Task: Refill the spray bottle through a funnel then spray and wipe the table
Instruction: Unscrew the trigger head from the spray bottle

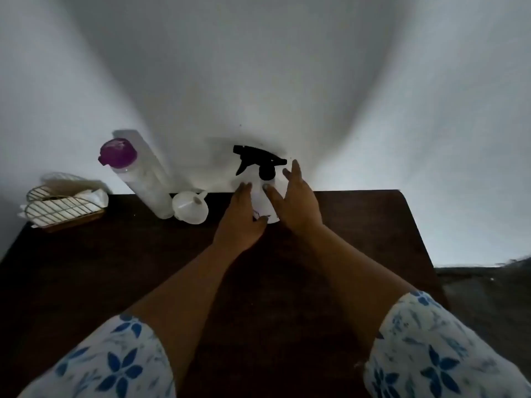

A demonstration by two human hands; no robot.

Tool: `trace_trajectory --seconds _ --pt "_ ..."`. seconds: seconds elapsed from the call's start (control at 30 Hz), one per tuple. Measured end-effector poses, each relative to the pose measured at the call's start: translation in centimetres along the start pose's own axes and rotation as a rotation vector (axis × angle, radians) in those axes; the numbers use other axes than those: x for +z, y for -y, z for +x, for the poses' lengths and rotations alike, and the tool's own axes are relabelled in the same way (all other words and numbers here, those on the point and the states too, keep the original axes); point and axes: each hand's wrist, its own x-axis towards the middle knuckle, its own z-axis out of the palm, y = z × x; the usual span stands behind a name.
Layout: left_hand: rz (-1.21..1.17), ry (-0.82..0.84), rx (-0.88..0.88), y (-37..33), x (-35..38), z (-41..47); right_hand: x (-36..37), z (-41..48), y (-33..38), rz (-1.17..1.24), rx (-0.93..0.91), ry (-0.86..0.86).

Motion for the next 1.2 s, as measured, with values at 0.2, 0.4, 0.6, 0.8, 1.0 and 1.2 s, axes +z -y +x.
trace_trajectory --seconds 0.2,0.4,0.6,0.8,1.0,1.2 --pt "-0.04 0.001 0.108 -0.9 1.1 1.4 1.9 0.8 0.3 0.168 0.079 -0.068" --pt "-0.004 -0.035 0.127 0.2 1.1 0.1 1.6 0.0 1.1 0.217 0.081 -0.075" --pt "-0.028 -0.053 0.213 -0.5 -1.0 -4.2 1.4 -4.9 3.1 0.332 0.124 -0.12" --pt "0.024 -0.029 0.242 -0.2 -3.4 -13.0 2.1 -13.7 5.7 0.278 0.069 -0.109" --pt "-0.034 0.037 0.192 1.7 -4.7 -24.4 4.5 -24.9 7.8 0.245 0.098 0.007" --pt "-0.103 -0.025 0.158 4.1 -5.2 -32.2 8.2 -33.1 9.1 0.272 0.133 0.043"
